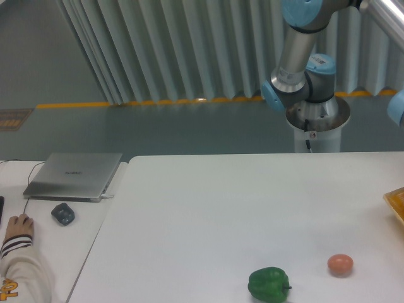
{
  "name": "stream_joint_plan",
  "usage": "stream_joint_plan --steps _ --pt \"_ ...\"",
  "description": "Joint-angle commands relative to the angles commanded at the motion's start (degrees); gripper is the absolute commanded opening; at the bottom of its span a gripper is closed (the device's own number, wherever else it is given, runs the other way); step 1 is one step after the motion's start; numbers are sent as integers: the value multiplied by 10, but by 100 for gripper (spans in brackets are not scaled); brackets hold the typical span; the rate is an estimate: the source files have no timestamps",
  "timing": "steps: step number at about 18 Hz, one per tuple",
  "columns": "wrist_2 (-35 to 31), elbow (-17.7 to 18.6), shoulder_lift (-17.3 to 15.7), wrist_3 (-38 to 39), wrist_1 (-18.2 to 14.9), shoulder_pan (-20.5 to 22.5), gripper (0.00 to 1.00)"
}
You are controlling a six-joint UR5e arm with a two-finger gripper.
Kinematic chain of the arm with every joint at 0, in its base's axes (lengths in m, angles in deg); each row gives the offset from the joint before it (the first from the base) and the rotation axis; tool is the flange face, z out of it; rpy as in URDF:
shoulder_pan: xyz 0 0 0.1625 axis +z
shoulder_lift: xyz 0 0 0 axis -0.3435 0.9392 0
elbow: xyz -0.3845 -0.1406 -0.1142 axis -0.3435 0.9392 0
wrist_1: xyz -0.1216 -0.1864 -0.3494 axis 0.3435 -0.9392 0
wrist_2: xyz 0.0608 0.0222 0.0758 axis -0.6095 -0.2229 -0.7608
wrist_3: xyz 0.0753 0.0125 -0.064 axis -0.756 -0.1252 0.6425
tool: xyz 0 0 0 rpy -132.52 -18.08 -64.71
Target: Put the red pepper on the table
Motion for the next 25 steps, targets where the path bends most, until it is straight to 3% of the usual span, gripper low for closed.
stream_joint_plan --steps 7,13,15,20,25 --pt "4 -13 -8 4 -23 3 40" --pt "34 -79 -13 4 -111 4 40" --pt "66 -86 -18 13 -115 5 40" --pt "128 -112 -21 85 -139 -3 40" --pt "184 -114 -20 187 -136 -27 40"
